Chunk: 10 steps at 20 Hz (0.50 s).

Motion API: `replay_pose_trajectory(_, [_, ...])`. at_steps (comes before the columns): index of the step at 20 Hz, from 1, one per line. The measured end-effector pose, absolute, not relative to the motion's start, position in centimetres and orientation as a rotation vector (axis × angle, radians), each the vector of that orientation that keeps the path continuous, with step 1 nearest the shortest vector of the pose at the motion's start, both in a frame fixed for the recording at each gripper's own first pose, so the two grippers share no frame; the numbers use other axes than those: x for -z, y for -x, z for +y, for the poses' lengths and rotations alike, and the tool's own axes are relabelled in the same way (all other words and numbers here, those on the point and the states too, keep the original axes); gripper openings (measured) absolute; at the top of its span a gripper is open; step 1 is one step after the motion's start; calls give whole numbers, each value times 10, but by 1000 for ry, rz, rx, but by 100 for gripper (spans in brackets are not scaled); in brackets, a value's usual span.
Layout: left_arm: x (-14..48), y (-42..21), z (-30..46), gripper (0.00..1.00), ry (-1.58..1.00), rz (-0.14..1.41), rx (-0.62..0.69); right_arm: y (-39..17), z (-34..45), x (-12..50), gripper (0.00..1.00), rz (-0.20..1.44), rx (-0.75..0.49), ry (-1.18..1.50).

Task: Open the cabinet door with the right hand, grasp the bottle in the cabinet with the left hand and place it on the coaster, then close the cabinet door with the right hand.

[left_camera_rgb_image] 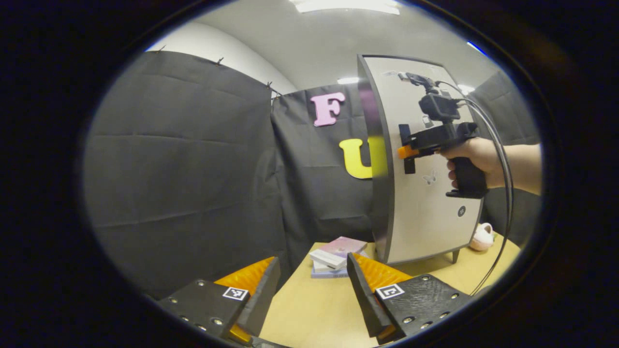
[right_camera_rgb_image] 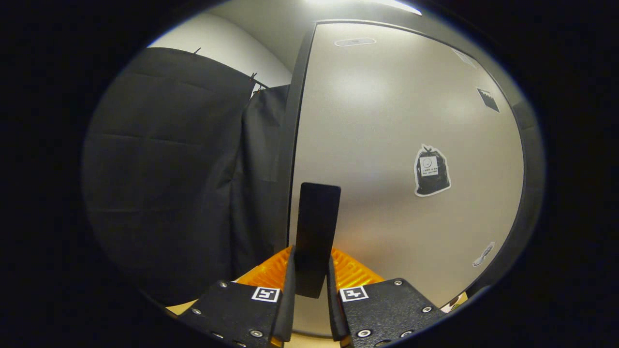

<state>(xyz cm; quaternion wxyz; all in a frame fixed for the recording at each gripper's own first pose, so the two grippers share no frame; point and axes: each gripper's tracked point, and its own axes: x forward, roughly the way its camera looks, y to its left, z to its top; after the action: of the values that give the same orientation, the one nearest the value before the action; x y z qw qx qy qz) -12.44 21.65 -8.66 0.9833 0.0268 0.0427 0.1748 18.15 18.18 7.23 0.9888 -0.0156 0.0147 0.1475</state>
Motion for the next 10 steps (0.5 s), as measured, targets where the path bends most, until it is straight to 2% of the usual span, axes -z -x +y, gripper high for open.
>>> replay_pose_trajectory(1, [83,127,220,80,-68,76,-366,-182,183,-70,30,59,-310,3])
replay_pose_trajectory(8, [64,124,192,80,-113,22,-293,-179,182,-68,19,73,-352,6])
replay_pose_trajectory(10, [62,126,178,80,-123,15,-278,-175,181,-67,19,73,-371,15])
